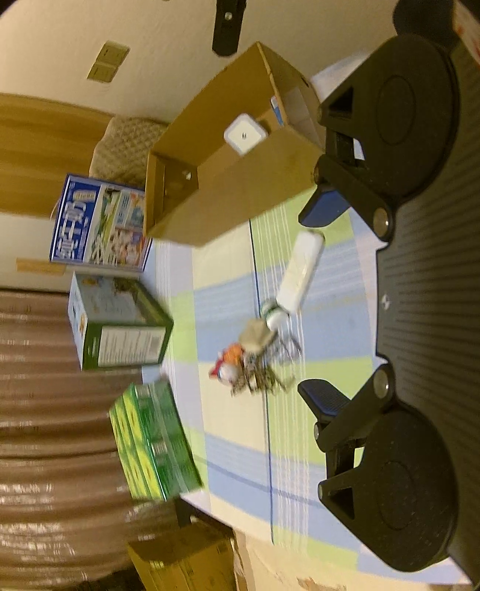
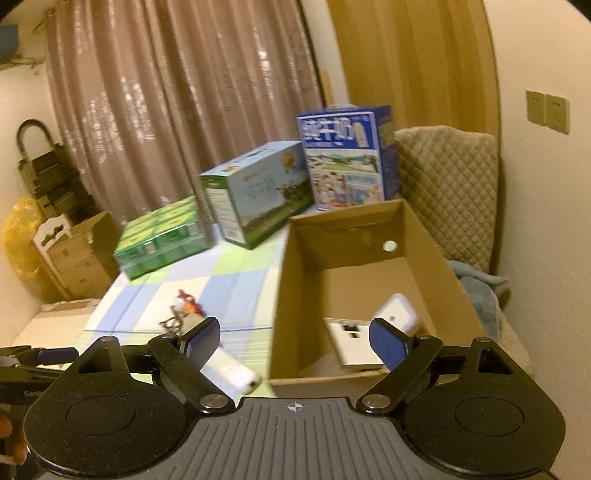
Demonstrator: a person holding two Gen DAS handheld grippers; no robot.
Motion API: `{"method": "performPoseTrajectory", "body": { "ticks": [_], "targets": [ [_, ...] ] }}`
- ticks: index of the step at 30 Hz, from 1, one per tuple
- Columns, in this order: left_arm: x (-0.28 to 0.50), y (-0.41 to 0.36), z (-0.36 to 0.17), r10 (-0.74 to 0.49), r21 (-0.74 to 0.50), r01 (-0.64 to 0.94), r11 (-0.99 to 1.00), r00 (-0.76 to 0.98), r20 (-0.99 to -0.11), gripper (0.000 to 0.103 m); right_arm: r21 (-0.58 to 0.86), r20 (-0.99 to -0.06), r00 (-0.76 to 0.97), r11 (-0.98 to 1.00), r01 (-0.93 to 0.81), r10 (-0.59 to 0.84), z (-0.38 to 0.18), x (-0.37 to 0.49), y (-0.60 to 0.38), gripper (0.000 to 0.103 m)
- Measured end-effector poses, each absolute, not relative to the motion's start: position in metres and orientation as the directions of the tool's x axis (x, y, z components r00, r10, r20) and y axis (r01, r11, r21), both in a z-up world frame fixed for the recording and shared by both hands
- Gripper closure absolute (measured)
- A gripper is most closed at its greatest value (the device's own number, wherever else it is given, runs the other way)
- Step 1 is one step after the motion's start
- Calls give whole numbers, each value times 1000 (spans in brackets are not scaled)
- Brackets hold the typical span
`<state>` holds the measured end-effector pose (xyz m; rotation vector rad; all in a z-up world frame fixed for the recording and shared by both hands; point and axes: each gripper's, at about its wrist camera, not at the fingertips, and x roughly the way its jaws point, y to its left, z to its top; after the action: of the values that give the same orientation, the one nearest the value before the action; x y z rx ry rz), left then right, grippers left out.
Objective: Organize rigid objects
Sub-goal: 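Move both tools back toward the objects on the table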
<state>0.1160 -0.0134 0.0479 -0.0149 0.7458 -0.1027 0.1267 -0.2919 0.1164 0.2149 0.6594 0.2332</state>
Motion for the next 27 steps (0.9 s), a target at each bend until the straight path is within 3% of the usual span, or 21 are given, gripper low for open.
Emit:
{"method": "performPoseTrajectory", "body": {
  "ticks": [13, 27],
  "targets": [
    [94, 43, 48, -23, -38, -4, 999, 738, -674, 16, 264, -590, 711, 923, -279, 384, 97, 113, -222, 18],
    [128, 67, 17, -16, -13, 10, 1000, 708, -706, 16, 193, -633, 641, 890, -412, 434, 49, 139, -164, 18]
  ]
}}
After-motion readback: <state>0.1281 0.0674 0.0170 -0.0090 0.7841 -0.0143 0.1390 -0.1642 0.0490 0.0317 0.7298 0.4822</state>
